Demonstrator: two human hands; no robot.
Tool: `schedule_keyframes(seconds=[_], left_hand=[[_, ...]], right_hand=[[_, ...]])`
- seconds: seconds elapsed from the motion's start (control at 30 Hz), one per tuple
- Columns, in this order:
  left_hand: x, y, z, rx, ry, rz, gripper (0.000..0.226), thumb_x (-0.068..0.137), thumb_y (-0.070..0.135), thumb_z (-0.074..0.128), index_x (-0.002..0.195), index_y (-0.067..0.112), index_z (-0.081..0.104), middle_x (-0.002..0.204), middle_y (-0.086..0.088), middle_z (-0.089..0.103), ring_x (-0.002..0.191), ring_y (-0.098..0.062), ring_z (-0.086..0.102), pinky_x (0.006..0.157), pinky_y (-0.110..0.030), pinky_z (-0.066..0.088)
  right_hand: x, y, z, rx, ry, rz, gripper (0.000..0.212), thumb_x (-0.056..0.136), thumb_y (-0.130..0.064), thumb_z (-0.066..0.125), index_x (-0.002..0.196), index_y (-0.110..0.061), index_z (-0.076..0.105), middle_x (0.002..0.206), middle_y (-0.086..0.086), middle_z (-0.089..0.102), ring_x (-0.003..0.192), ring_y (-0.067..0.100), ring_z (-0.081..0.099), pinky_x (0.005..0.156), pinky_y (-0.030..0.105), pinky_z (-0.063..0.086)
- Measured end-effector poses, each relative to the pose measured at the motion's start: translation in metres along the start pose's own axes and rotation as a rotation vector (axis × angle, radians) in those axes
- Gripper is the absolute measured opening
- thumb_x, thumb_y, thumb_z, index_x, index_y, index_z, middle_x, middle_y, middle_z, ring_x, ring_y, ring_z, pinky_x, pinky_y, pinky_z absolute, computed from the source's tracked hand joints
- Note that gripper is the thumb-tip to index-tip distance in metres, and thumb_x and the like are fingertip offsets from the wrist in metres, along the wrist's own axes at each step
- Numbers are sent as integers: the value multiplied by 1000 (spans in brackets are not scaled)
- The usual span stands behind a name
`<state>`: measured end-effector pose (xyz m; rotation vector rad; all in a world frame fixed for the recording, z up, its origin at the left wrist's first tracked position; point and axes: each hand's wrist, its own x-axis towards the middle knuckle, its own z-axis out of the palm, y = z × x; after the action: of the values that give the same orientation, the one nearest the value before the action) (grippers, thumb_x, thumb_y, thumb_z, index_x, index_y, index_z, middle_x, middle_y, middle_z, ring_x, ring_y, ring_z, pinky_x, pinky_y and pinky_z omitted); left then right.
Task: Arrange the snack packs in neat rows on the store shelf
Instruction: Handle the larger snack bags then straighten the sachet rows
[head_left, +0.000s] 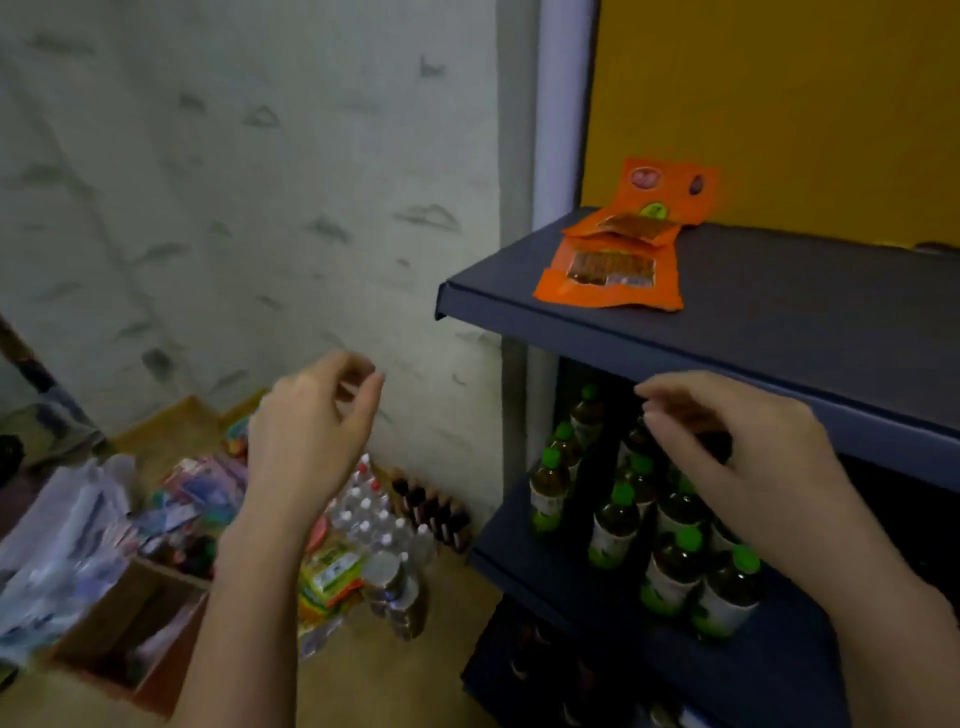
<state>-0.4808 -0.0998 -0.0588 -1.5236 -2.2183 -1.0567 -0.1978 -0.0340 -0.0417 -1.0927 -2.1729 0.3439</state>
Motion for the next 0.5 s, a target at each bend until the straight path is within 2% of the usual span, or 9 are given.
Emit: schedule_keyframes(seconds=[0.13, 0.23, 0.37, 0.5], left_hand=[[88, 5, 22, -178, -44, 171, 28, 84, 38, 47, 88, 16, 65, 74, 5, 61, 69, -21, 61, 69, -37, 53], [136, 19, 50, -313, -152, 266, 24, 84, 32, 52, 91, 12, 65, 84, -1, 67, 73, -22, 61, 74, -38, 52], [183, 43, 100, -317, -381, 315, 21, 88, 29, 56, 98, 12, 64, 97, -5, 69, 91, -26, 62, 81, -36, 50], [209, 68, 141, -272, -515, 339, 32, 90, 33, 55, 110, 8, 58, 115, -10, 63, 107, -28, 57, 88, -35, 44]], right_hand=[[59, -22, -1, -106, 184, 137, 21, 88, -30, 54, 105, -25, 65, 90, -11, 65, 88, 10, 63, 83, 36, 51], [103, -15, 7, -220, 265, 326, 26, 89, -36, 55, 105, -18, 65, 93, -2, 66, 97, 23, 63, 87, 39, 49], [157, 4, 18, -362, 49, 666, 67, 84, -64, 46, 118, -7, 55, 123, 16, 58, 114, 37, 53, 88, 41, 44], [192, 10, 31, -397, -54, 822, 102, 66, -82, 46, 132, -4, 43, 138, 18, 44, 125, 37, 45, 97, 42, 40]])
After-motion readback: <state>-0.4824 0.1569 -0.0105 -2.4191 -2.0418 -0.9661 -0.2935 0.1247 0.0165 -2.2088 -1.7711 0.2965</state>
